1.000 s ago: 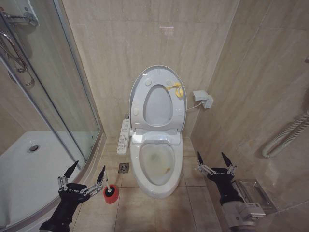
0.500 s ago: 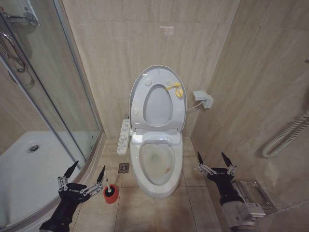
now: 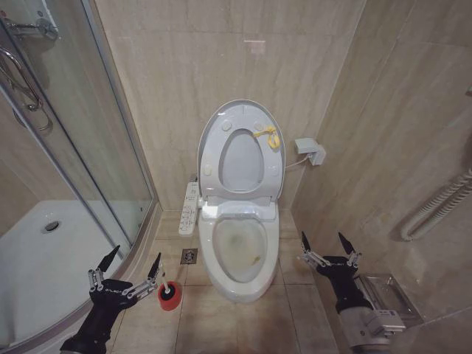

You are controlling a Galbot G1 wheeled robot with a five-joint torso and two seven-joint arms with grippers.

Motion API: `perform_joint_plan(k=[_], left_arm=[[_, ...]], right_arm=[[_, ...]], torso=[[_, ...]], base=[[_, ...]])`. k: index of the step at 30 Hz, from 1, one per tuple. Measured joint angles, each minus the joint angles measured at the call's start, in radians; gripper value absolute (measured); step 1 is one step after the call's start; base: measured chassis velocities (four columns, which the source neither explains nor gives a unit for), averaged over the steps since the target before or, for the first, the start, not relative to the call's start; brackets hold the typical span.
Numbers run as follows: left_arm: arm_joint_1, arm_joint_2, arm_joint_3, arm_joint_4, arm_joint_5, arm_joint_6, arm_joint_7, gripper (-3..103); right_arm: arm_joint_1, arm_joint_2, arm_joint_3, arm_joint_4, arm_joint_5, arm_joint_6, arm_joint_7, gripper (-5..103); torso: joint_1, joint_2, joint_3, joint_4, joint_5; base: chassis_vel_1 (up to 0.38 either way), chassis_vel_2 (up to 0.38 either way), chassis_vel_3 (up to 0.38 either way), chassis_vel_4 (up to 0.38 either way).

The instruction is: Open the toilet lid, clean the toilet bowl with a toilet brush, close the toilet lid, and flush.

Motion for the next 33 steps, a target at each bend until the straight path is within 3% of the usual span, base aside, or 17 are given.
perform_joint_plan(k=[33], left_arm=[[0.000, 0.000, 0.000, 0.000, 0.000, 0.000, 0.000, 100]], right_arm=[[0.000, 0.000, 0.000, 0.000, 0.000, 0.000, 0.000, 100]], torso=[[0.000, 0.000, 0.000, 0.0000, 0.0000]], base=[[0.000, 0.000, 0.000, 0.000]])
